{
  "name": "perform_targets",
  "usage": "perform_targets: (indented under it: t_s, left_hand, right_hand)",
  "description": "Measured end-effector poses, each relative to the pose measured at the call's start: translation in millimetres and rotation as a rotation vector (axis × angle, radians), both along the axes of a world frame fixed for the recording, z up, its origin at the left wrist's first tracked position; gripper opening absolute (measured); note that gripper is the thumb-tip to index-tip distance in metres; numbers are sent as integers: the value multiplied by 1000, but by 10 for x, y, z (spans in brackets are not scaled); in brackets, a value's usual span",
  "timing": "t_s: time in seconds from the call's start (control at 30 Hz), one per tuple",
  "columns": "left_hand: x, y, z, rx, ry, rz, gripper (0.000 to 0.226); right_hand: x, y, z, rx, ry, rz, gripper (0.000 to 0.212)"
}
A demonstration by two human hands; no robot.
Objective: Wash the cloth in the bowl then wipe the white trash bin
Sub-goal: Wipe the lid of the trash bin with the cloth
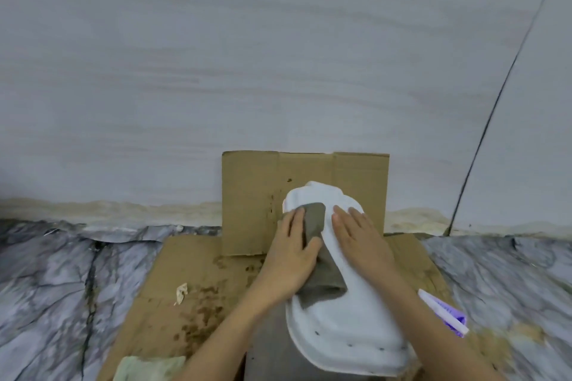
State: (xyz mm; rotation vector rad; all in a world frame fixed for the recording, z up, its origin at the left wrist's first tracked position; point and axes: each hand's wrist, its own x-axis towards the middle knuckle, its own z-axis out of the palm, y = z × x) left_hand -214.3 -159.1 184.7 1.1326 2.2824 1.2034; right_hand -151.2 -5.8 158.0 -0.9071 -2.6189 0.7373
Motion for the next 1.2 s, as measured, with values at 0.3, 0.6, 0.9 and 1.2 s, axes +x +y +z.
perform_targets:
  t_s: [0.3,0.6,0.9,1.2]
  left_hand:
    - [225,420,78,-124,151,51,60]
    - [-658,949,89,192,-375,110,33]
    - [815,-153,-138,129,51,-14,73]
    - [-460,611,13,172,1,116,37]
  right_hand:
    - [209,243,-73,-79,23,9,71]
    - [167,301,-113,-98,30,-20,50]
    - [311,445,-218,-95,99,1,46]
    - [261,414,-181,-102,73,-26,48]
